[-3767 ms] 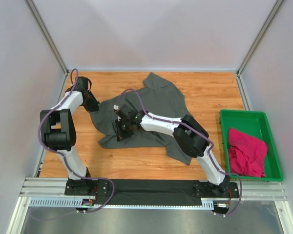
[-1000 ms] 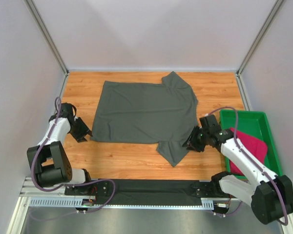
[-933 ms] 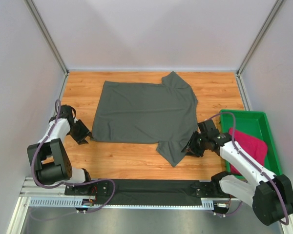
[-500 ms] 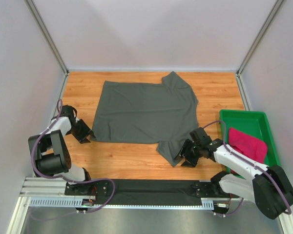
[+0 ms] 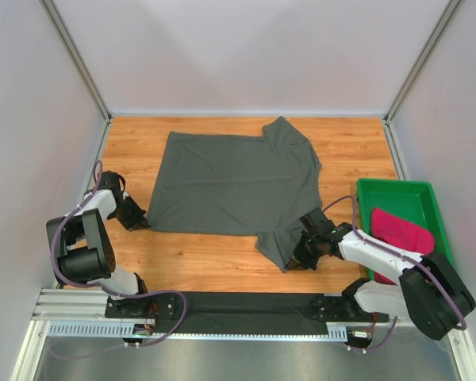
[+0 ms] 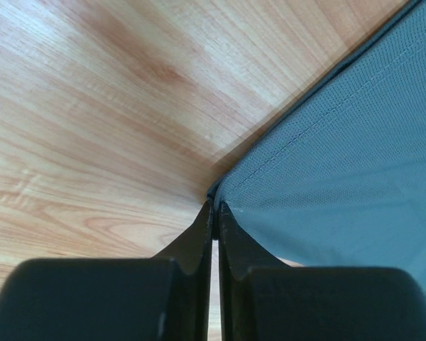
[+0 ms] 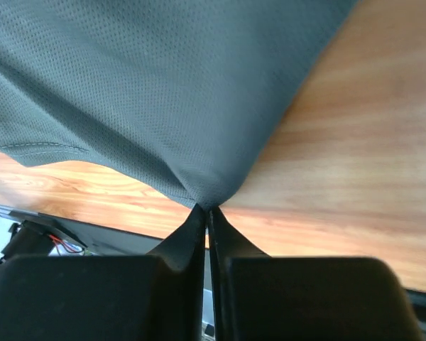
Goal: Fold and stack the t-shirts
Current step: Flatten the tshirt out
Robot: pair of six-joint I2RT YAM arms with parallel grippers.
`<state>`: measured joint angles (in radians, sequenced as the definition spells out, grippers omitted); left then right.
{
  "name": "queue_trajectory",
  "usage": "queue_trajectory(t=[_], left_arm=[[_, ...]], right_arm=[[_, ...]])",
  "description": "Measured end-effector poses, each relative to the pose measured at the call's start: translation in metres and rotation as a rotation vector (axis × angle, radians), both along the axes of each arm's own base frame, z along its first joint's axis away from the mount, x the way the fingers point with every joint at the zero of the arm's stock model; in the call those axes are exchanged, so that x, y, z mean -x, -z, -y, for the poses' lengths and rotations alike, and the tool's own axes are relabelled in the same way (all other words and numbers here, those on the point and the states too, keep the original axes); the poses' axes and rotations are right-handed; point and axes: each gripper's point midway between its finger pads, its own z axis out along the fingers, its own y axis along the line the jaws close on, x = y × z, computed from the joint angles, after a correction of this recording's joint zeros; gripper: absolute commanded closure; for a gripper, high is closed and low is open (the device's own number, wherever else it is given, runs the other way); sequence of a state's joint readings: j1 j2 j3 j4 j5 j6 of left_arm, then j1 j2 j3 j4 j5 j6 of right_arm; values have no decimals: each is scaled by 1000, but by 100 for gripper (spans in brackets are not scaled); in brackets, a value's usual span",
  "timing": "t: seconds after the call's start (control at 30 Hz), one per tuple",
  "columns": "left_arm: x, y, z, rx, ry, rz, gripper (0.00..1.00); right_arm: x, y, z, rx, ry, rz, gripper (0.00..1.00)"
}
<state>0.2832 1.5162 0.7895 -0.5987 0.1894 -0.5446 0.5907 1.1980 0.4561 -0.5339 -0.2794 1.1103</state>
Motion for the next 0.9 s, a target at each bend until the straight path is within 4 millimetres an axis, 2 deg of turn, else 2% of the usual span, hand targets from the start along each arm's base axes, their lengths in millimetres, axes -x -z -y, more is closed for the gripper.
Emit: queue_trajectory(t=[0.07,0.3,0.67,0.9], left_arm=[[0,0,-1,-8,3,-1,100],[3,0,-3,-19,4,-8,100],[11,-22,-3,-45,-20,31,100],[21,-19,0,-39,-25,13,100]], right_arm=[[4,-4,6,27,-13,-3,100],[10,-29,24,114,-115,32,100],[14,-31,22,94,-172,34,100],[17,-30,20,76,-179,27,100]])
